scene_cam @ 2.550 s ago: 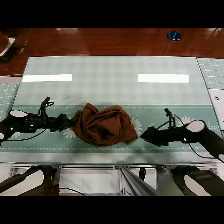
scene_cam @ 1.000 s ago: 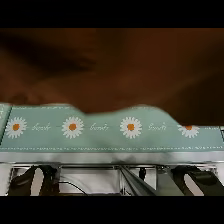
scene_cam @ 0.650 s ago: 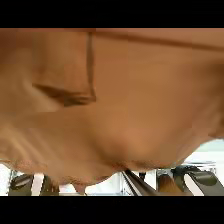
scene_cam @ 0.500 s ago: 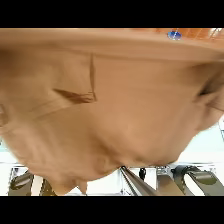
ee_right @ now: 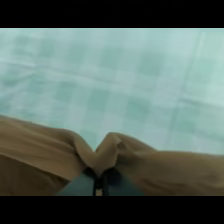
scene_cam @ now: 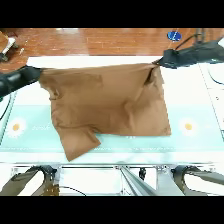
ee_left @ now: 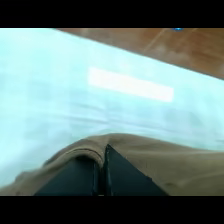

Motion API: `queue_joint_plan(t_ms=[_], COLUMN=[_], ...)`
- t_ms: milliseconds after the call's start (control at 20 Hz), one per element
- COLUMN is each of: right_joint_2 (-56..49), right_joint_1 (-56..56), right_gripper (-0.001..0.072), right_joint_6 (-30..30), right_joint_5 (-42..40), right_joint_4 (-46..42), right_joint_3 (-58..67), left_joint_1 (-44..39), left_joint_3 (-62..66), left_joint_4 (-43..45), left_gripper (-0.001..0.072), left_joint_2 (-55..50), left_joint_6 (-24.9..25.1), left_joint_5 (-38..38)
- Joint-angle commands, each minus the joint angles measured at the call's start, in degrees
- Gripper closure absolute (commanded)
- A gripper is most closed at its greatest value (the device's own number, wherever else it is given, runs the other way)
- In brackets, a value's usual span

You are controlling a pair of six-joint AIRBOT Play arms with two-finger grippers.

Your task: Fold the shirts.

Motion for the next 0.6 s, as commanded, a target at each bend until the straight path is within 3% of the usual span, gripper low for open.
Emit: queue_joint_plan(t_ms=[0,50,250,400,450,550], right_joint_2=[-13.9,-15.8,-14.0,-7.9,-4.7,3.7], right_joint_1=[-1.4,-2.3,-10.4,-19.3,-22.1,-27.3], right_gripper=[0.0479,0.0301,0.0299,0.0301,0.0308,0.0308], right_joint_6=[4.9,5.1,3.7,0.4,0.5,2.1], right_joint_5=[-1.9,-1.3,9.9,21.1,21.8,15.3], right_joint_4=[4.7,6.8,4.4,-7.1,-10.3,-8.1], right_joint_3=[8.7,10.6,15.2,14.3,10.8,-3.0], left_joint_1=[-2.9,-2.8,6.2,19.0,22.9,28.9], left_joint_3=[5.7,8.0,16.6,16.2,13.8,4.5], left_joint_4=[-0.6,-0.5,5.0,10.2,10.1,8.7], left_gripper=[0.0434,0.0204,0.0198,0.0198,0.0198,0.0199], left_joint_2=[-12.9,-15.3,-17.7,-16.4,-15.8,-13.3], left_joint_6=[-0.9,-1.6,-2.1,-2.4,-2.4,-2.4], left_joint_5=[1.6,-0.6,-20.0,-35.0,-38.1,-39.2])
